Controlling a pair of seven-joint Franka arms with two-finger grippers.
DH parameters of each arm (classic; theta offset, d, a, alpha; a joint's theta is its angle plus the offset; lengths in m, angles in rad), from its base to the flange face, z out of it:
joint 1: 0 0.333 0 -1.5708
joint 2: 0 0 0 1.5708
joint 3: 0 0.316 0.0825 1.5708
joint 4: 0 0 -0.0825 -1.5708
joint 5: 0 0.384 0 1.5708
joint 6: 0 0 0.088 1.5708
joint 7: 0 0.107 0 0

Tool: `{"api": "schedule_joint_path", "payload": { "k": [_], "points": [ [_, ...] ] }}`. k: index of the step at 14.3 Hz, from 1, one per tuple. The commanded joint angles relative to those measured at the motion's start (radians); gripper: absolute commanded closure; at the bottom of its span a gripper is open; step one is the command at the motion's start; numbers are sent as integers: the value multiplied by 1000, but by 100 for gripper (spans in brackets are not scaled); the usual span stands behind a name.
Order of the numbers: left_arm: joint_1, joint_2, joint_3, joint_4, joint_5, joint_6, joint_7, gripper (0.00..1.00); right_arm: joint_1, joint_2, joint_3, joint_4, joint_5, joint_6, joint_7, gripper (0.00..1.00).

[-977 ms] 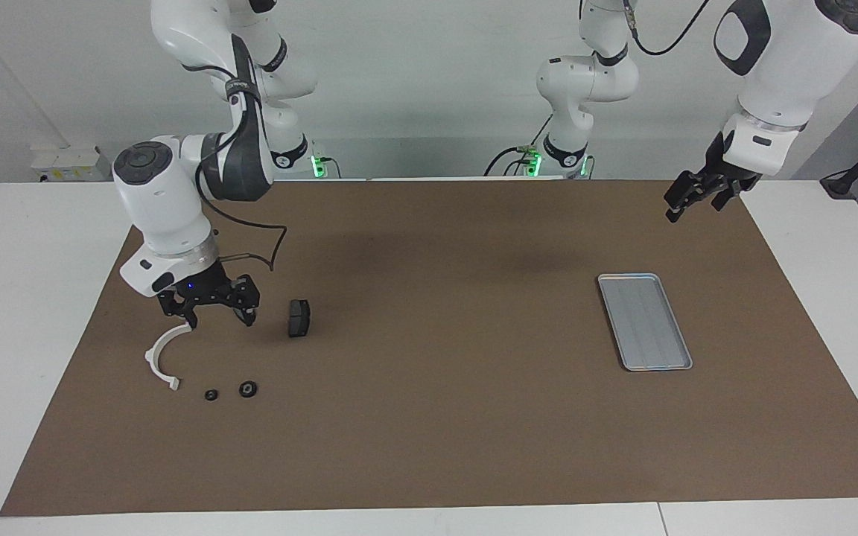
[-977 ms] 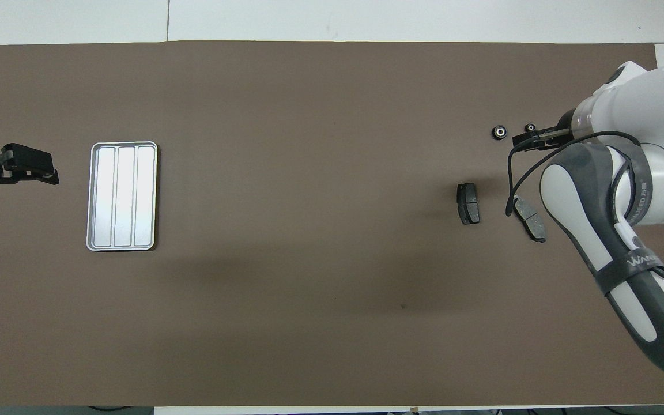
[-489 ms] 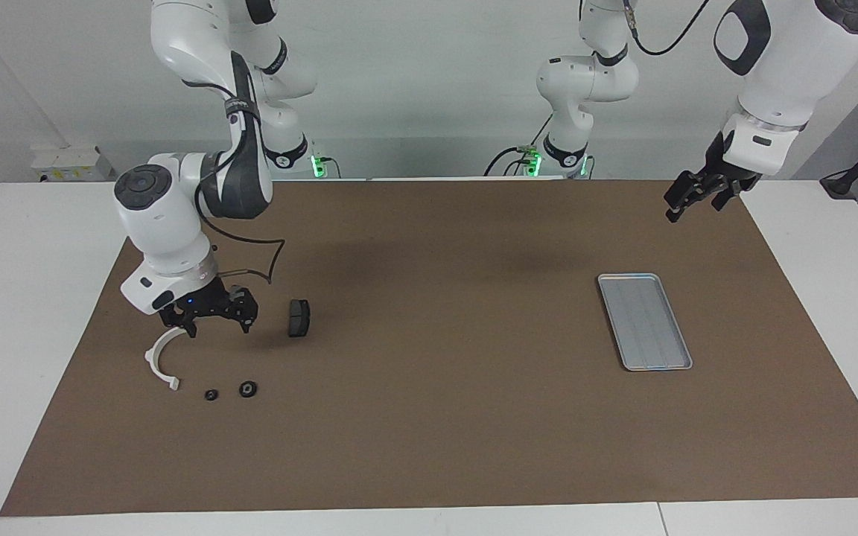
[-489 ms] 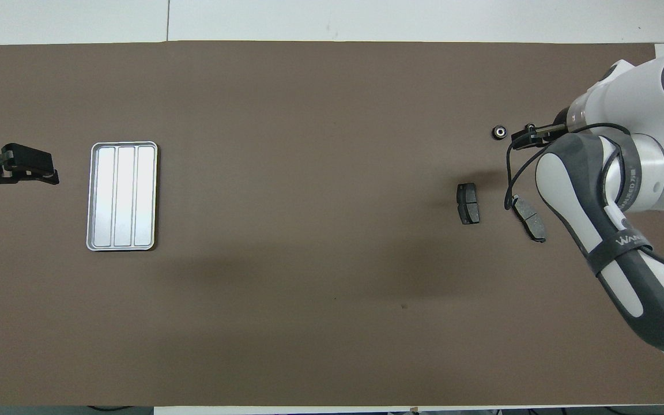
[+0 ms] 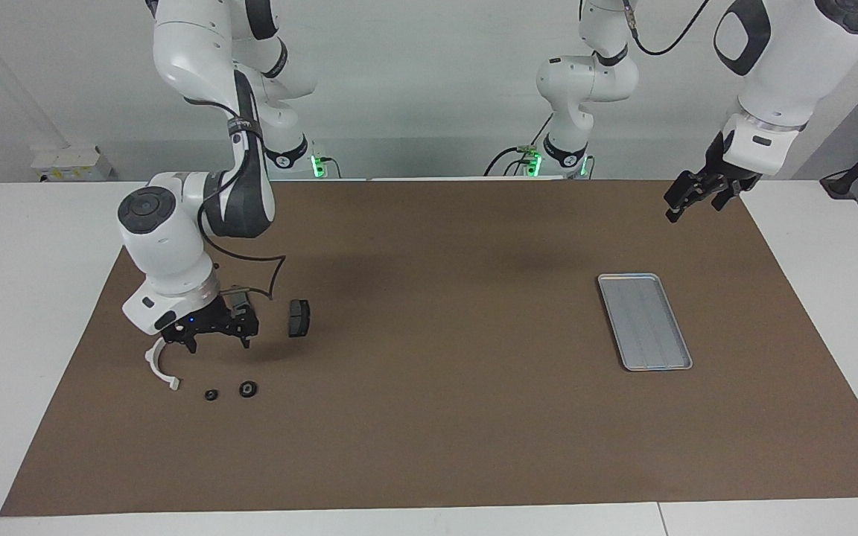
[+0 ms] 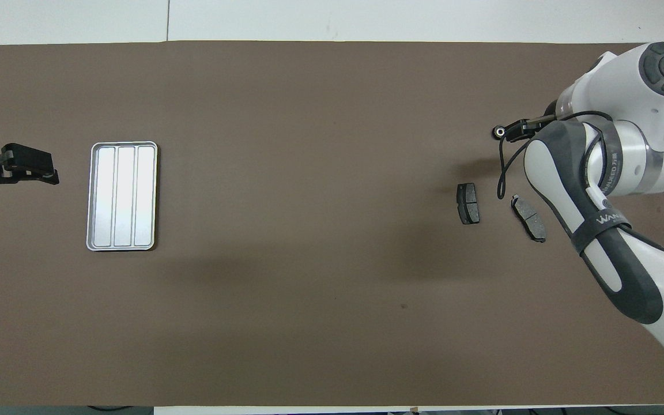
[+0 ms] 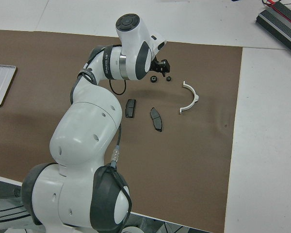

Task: Pick bearing gear from pile to tray
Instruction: 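Reach the right gripper to the black bearing ring in the pile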

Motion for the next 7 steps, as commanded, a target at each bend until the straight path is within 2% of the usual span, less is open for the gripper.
{"api": "schedule_joint_path", "payload": {
  "k": [1, 4, 7],
  "points": [
    [10, -25, -6, -25, -16, -6, 8, 0, -10, 74, 5, 110, -10, -53, -15, 0],
    [10, -25, -6, -25, -16, -6, 8, 0, -21, 160, 6, 256, -10, -183, -15, 0],
    [10, -25, -6, -25, -16, -6, 8, 0, -36, 185, 6, 281, -7, -211, -47, 0]
  ]
}}
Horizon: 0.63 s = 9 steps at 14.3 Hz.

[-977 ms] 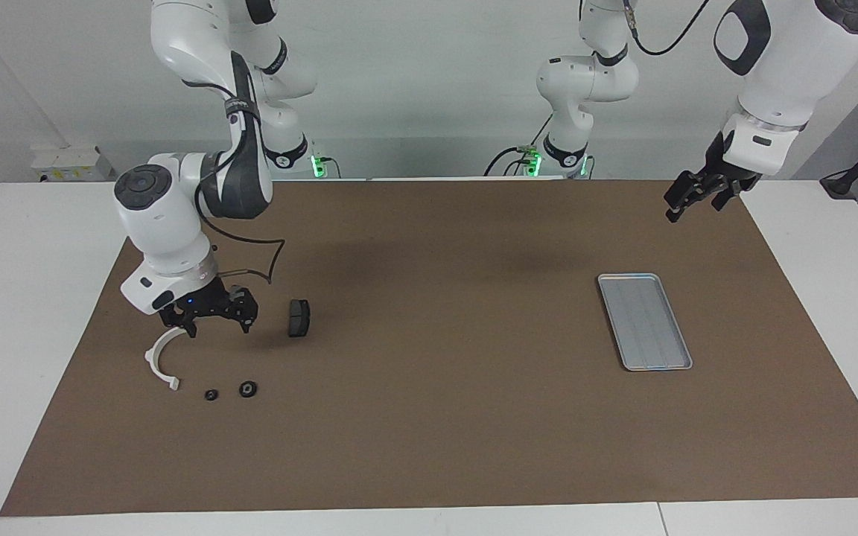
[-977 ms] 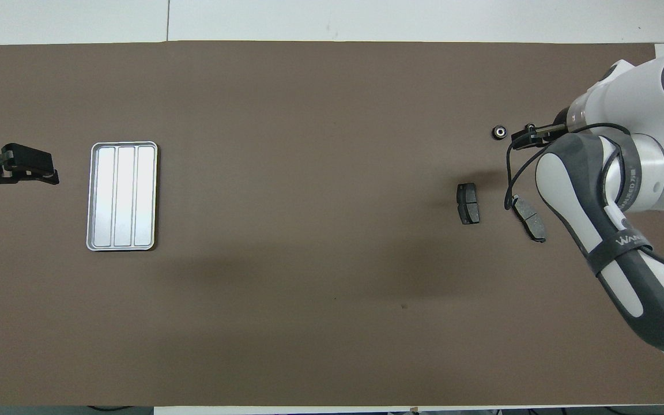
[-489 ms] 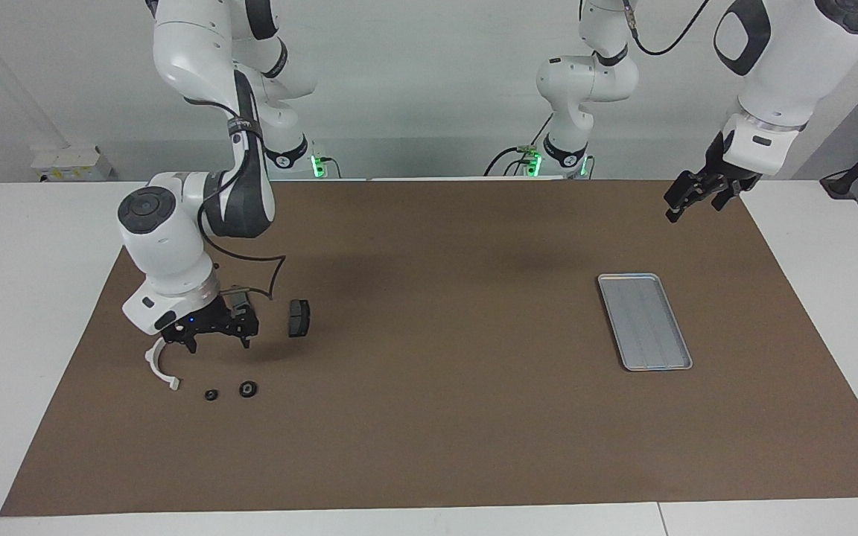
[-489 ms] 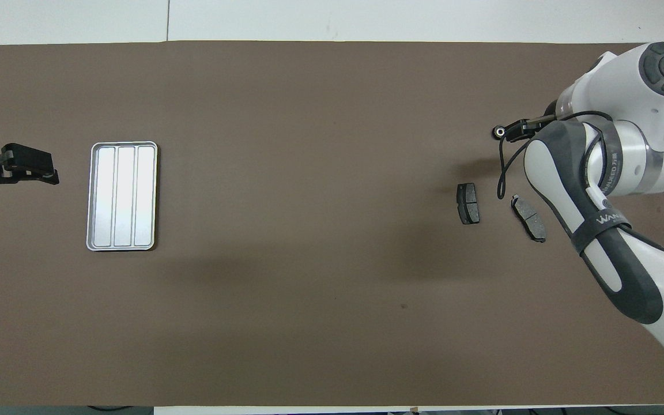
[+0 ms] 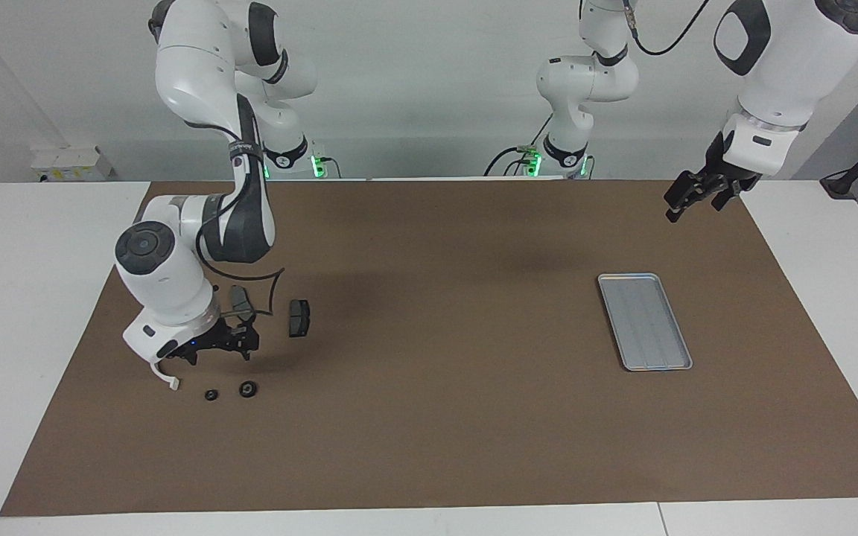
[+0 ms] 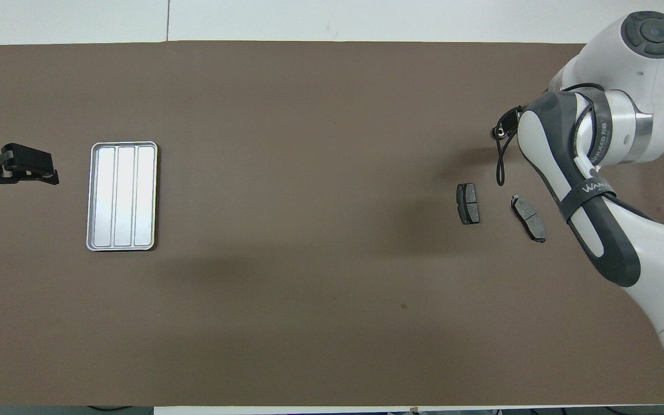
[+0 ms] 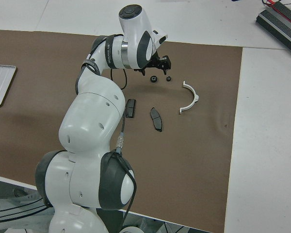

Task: Pick bearing gear from pile to tray
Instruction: 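Reach the right gripper to the black bearing ring in the pile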

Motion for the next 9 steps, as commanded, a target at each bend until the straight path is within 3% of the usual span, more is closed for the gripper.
{"api": "schedule_joint_path", "payload": {
  "k": [1, 4, 9],
  "points": [
    [10, -25, -6, -25, -16, -6, 8, 0, -35, 55, 7, 65, -7, -21, -62, 0],
    [10, -25, -6, -25, -16, -6, 8, 0, -75, 152, 7, 188, -1, -32, -80, 0],
    [10, -25, -6, -25, -16, -6, 8, 0, -69, 155, 19, 199, 63, -106, -74, 0]
  ]
}}
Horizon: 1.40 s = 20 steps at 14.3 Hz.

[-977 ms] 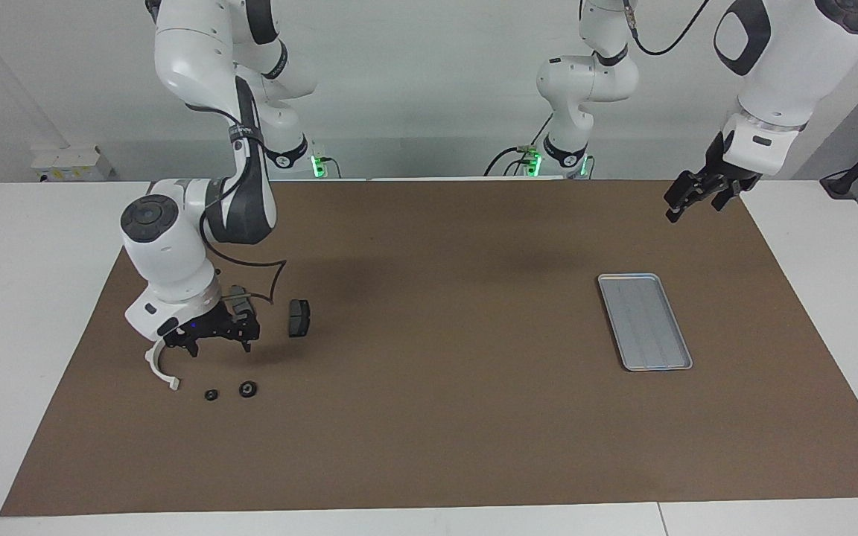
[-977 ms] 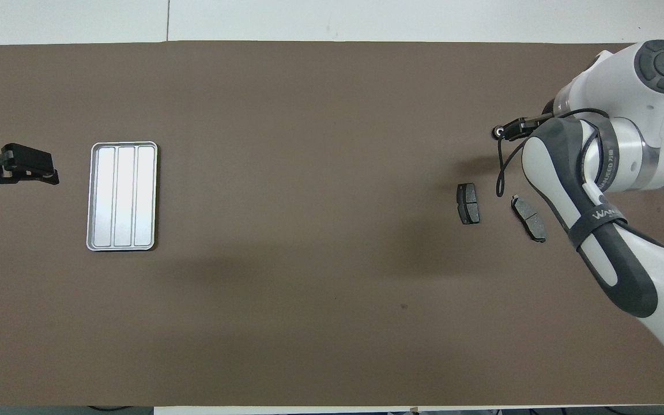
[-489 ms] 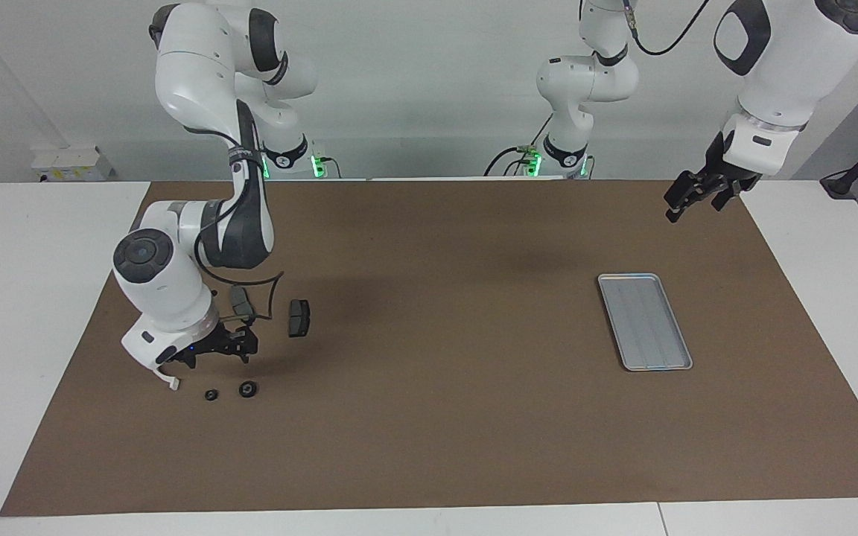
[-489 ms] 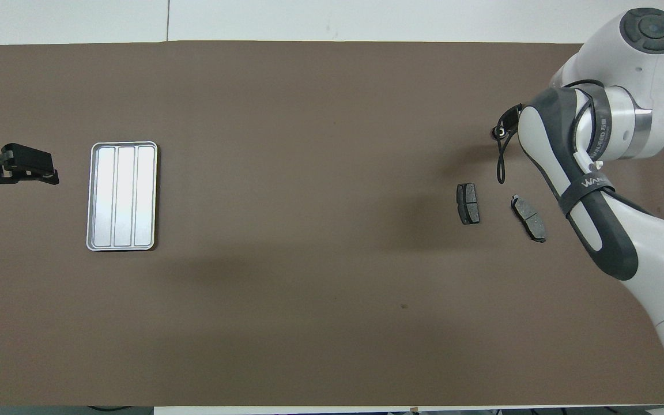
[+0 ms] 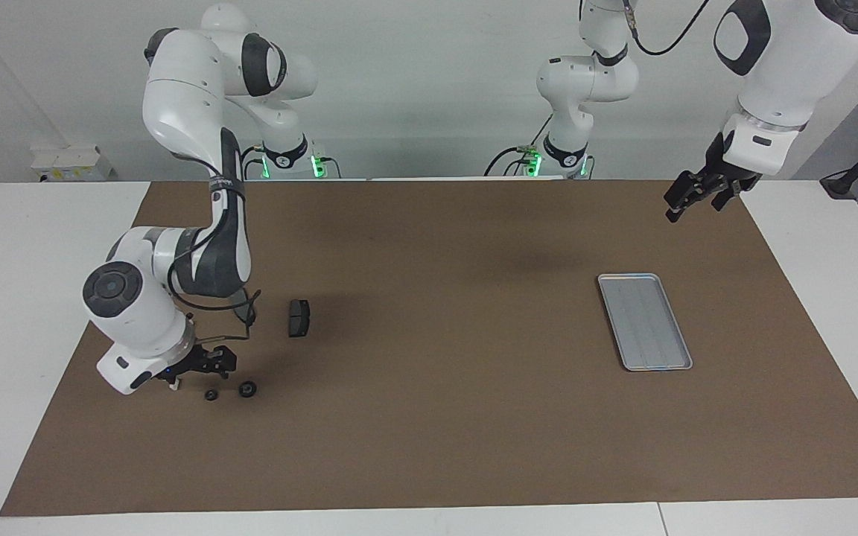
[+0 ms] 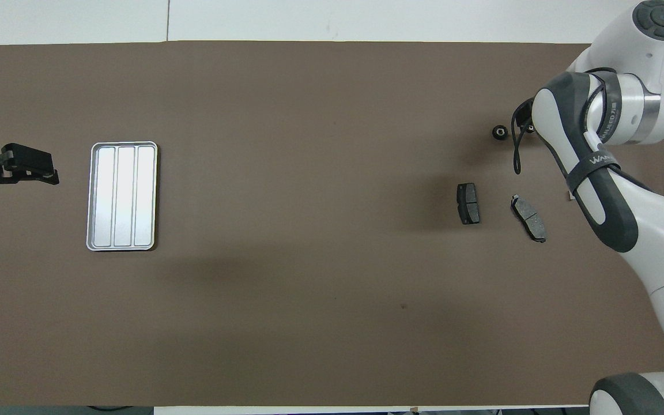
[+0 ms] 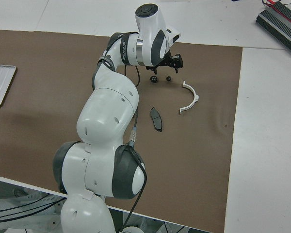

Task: Pick bearing gear from pile to tray
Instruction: 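Grasp the black bearing ring with the right gripper and lift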

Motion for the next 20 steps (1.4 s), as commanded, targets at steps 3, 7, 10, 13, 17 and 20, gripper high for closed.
{"api": "schedule_joint_path", "payload": {
  "k": [3, 7, 10, 13, 17, 20],
  "points": [
    [10, -25, -6, -25, -16, -6, 8, 0, 17, 26, 12, 39, 40, -16, 20, 0],
    [10, -25, -6, -25, -16, -6, 8, 0, 47, 46, 12, 35, 34, 13, 71, 0],
    [10, -25, -6, -25, -16, -6, 8, 0, 47, 44, 12, 33, 44, 25, 74, 0],
    [10, -25, -6, -25, -16, -6, 8, 0, 50, 38, 12, 9, 48, 86, 75, 0],
    [10, -25, -6, -25, -16, -6, 8, 0, 66, 40, 13, -2, 48, 93, 126, 0],
    [9, -25, -6, -25, -16, -6, 8, 0, 70, 40, 13, -66, 48, 169, 126, 0]
  ]
}}
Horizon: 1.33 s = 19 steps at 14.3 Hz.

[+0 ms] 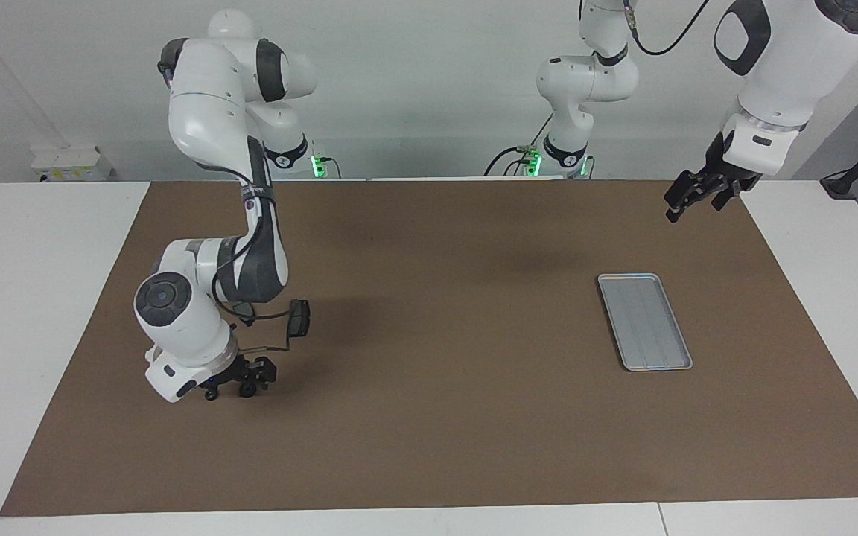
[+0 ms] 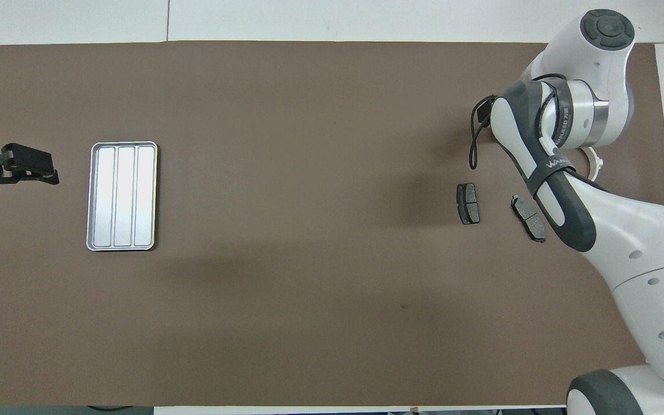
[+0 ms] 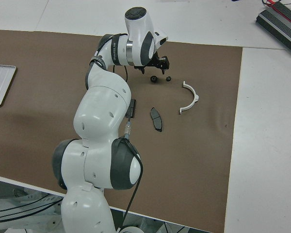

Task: Pick bearing gear from pile to tray
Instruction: 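Grasp the black bearing ring with the right gripper and lift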

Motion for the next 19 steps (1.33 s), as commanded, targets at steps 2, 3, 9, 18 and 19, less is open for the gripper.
{"api": "schedule_joint_path", "payload": {
  "k": [2, 3, 9, 18, 19],
  "points": [
    [10, -25, -6, -25, -16, -6, 8, 0, 1, -14, 3, -90, 19, 64, 8, 1],
    [10, -25, -6, -25, -16, -6, 8, 0, 1, -15, 1, -101, 17, 64, 5, 1],
    [10, -25, -6, -25, -16, -6, 8, 0, -7, -29, 1, -124, 11, 64, 5, 6],
    [10, -25, -6, -25, -16, -6, 8, 0, -16, -29, 3, -130, 23, 102, 14, 27],
    [10, -25, -6, -25, -16, -6, 8, 0, -13, -29, 3, -139, 23, 119, 23, 28]
  ]
}}
